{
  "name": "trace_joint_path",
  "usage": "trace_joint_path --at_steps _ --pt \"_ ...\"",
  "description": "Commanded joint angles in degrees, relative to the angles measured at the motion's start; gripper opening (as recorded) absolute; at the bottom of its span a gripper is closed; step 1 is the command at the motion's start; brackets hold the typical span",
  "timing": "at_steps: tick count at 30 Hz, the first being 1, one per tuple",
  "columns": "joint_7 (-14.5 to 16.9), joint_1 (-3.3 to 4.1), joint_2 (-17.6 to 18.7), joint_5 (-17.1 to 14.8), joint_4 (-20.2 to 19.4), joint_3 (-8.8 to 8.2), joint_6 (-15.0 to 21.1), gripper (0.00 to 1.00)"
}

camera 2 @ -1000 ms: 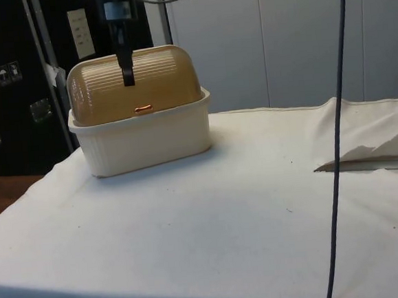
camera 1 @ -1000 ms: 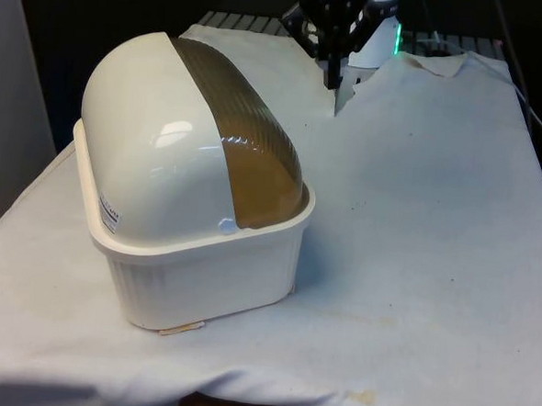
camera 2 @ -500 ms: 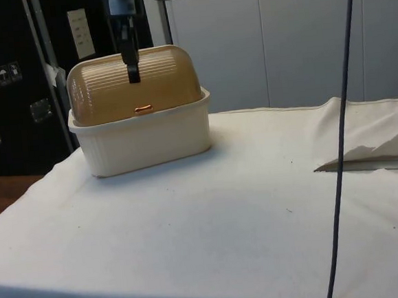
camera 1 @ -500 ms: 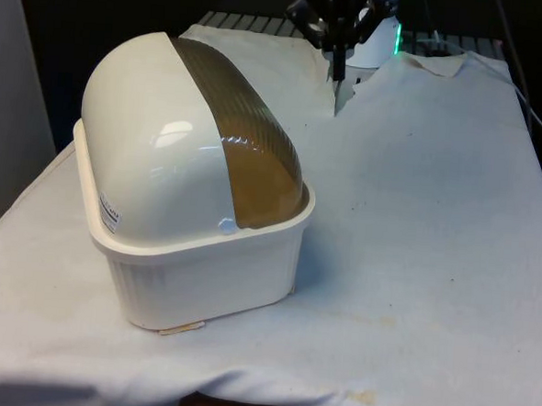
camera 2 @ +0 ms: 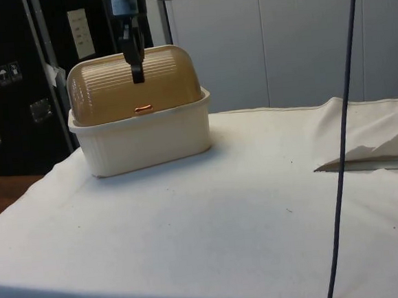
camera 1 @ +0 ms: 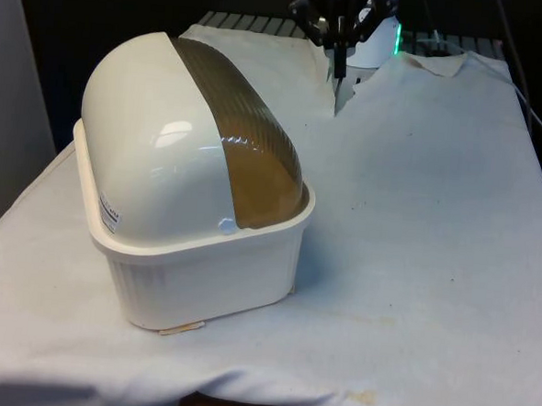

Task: Open the lid, then close it.

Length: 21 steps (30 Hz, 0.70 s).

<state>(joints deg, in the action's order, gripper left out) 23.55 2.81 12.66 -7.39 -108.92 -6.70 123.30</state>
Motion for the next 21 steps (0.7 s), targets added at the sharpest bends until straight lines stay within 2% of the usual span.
trace_joint_path --at_steps 1,2,8,12,13,20,21 --pt "-1.0 0.11 -0.2 0.2 -0.4 -0.17 0.3 0.0" --pt "-0.3 0.0 0.0 0.0 -0.1 0.0 0.0 0.0" --pt "-3.7 0.11 0.3 0.2 -0.6 -0.17 0.9 0.0" --pt "-5.3 0.11 0.7 0.2 -0.9 -0.17 1.3 0.0" --pt "-4.6 0.0 0.6 0.0 -0.7 -0.06 0.7 0.0" --pt "-8.3 0.23 1.7 0.9 -1.1 -0.34 2.3 0.0" --pt "-7.6 0.0 1.7 0.2 -0.8 -0.11 1.7 0.0"
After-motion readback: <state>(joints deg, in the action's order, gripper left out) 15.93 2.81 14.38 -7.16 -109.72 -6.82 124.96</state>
